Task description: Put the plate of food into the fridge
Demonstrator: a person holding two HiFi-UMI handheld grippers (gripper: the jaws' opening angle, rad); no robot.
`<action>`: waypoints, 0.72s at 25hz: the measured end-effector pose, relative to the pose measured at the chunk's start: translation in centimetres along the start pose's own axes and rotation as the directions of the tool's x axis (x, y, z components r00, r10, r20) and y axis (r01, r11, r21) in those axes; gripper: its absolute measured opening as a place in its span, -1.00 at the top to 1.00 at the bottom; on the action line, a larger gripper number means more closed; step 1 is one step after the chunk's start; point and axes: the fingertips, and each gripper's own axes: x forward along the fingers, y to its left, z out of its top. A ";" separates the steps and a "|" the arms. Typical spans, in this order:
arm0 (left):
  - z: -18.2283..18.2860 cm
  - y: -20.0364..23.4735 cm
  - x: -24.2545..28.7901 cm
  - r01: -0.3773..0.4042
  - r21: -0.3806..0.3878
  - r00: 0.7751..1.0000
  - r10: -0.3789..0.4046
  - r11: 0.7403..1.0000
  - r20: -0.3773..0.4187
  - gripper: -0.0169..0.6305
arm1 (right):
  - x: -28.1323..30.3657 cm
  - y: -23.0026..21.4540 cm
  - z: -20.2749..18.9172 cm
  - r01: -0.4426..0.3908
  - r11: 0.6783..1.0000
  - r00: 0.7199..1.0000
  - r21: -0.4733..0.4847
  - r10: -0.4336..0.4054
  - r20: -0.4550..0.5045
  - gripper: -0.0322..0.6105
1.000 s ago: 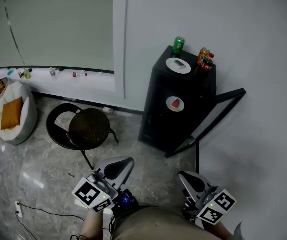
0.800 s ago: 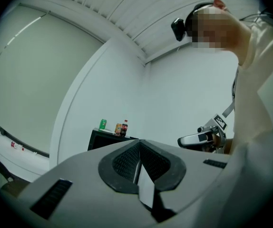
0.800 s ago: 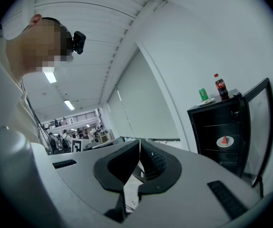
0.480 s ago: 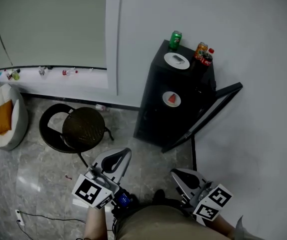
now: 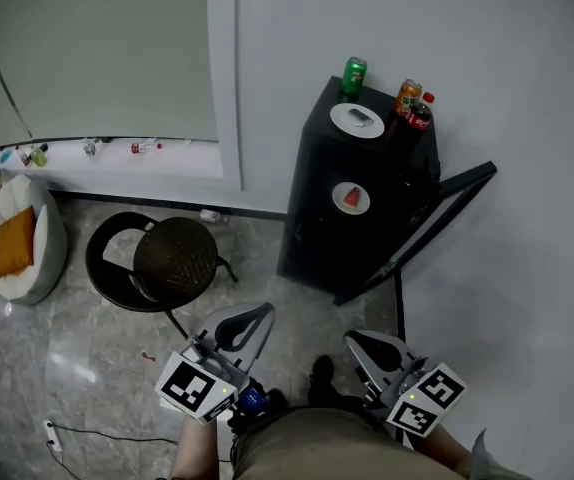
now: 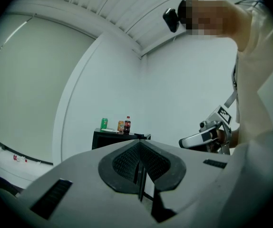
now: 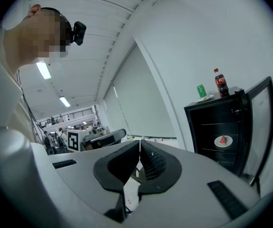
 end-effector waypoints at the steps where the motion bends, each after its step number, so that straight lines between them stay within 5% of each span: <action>1: 0.0 -0.1 0.3 0.002 -0.001 1.000 -0.002 1.000 -0.007 0.92 | 0.1 -0.4 0.3 -0.004 1.000 1.000 0.006 0.004 0.005 0.83; 14: 0.7 -0.2 7.5 -0.006 0.002 0.999 0.006 1.000 -0.033 0.92 | 1.4 -8.0 2.3 -0.044 0.994 0.999 0.104 0.041 0.026 0.83; 18: 0.0 0.1 9.6 -0.029 -0.006 0.995 0.029 1.000 -0.100 0.92 | 1.6 -10.2 3.0 -0.056 0.992 0.998 0.115 0.054 0.027 0.83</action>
